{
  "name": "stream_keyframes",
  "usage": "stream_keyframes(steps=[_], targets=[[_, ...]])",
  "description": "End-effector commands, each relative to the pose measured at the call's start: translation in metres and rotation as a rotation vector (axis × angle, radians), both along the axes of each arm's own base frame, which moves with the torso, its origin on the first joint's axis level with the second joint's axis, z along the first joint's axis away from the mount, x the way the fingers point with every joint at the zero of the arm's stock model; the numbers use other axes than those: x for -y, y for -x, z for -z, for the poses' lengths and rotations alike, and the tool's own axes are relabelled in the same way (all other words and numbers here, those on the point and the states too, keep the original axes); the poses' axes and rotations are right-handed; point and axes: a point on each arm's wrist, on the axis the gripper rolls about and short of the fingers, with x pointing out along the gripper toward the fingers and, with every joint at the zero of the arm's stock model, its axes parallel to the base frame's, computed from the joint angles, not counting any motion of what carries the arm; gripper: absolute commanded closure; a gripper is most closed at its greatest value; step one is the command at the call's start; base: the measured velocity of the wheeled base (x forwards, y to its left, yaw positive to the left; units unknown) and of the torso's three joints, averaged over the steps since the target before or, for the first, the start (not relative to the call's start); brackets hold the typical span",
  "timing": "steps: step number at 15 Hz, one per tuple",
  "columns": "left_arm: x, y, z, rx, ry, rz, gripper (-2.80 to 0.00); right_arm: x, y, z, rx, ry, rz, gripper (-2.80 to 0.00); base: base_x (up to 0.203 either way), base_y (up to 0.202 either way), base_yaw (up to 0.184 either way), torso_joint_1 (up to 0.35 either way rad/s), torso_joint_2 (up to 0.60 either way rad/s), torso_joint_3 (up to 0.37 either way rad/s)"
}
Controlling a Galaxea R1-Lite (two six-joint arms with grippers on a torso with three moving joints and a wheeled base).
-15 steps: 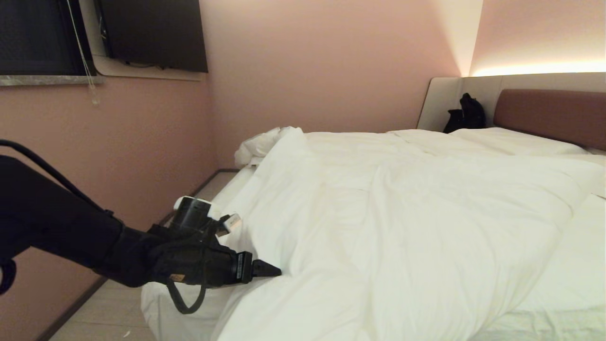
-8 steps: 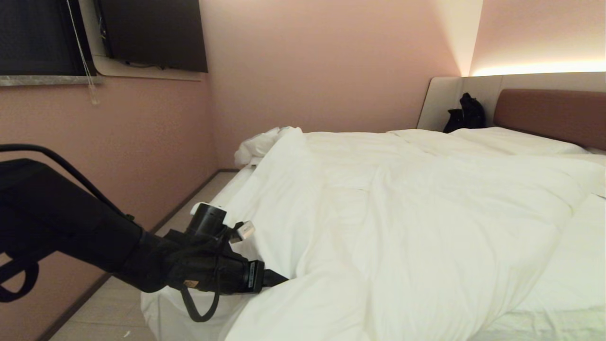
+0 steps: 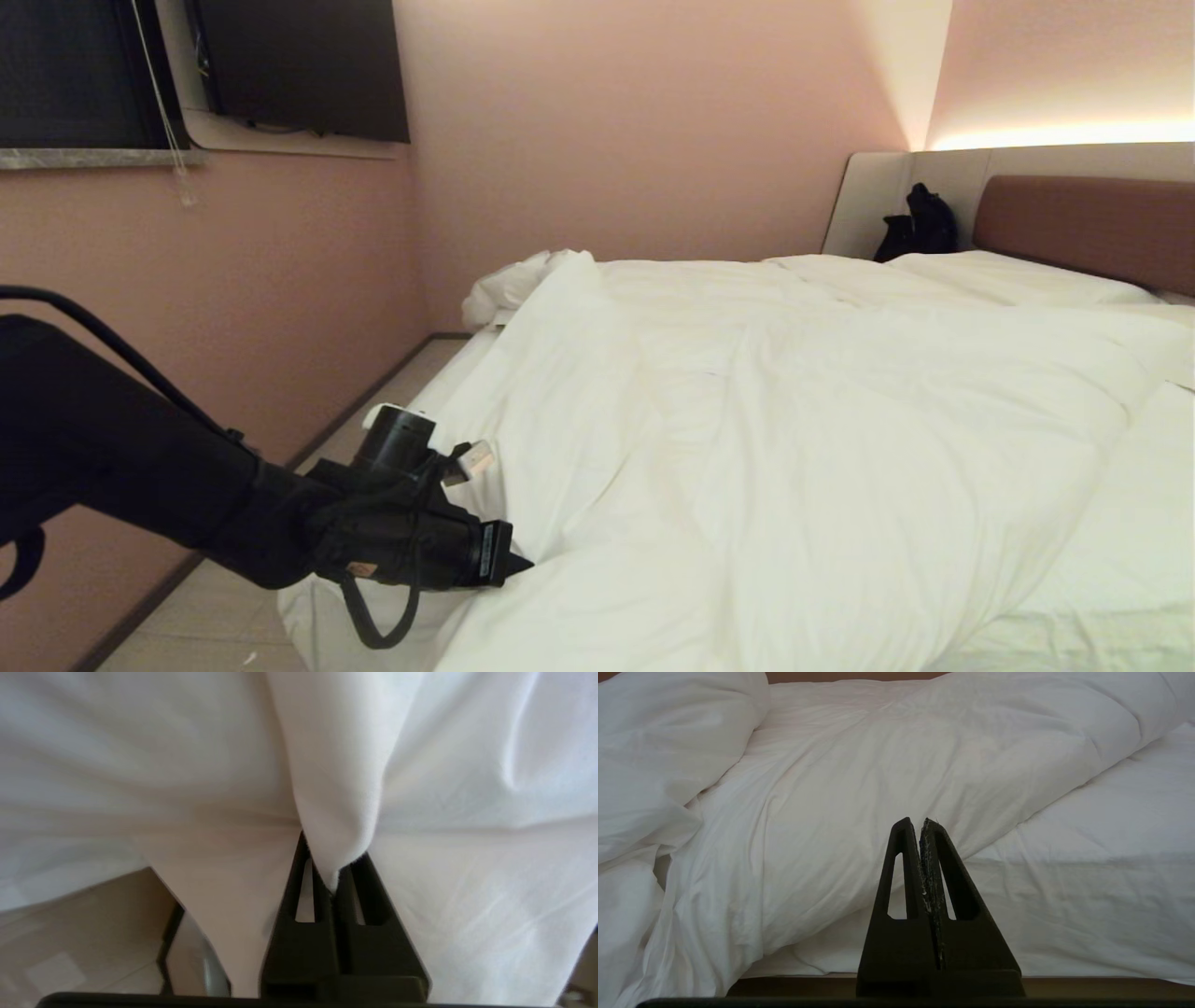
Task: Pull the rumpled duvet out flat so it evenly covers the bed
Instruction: Flatten the corners of the folded blanket
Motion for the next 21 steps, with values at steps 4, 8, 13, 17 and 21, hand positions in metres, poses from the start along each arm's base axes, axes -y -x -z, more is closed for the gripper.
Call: stream_keyframes(steps=[4, 8, 13, 17, 21], targets=[[-0.006, 0.015, -0.015, 0.030, 0.016, -0.002, 0.00, 0.000, 0.000, 0.000, 0.000, 0.000, 0.000, 0.00, 0.000, 0.000, 0.000, 0.000, 0.00, 0.000], [-0.027, 0.032, -0.033, 0.071, 0.026, -0.059, 0.00, 0.000, 0.000, 0.000, 0.000, 0.000, 0.000, 0.00, 0.000, 0.000, 0.000, 0.000, 0.00, 0.000], [-0.093, 0.056, -0.060, 0.169, 0.006, -0.323, 0.00, 0.000, 0.000, 0.000, 0.000, 0.000, 0.000, 0.00, 0.000, 0.000, 0.000, 0.000, 0.00, 0.000], [-0.126, 0.084, -0.083, 0.305, -0.095, -0.561, 0.00, 0.000, 0.000, 0.000, 0.000, 0.000, 0.000, 0.00, 0.000, 0.000, 0.000, 0.000, 0.00, 0.000], [-0.131, 0.106, -0.102, 0.398, -0.143, -0.649, 0.00, 0.000, 0.000, 0.000, 0.000, 0.000, 0.000, 0.00, 0.000, 0.000, 0.000, 0.000, 0.00, 0.000]])
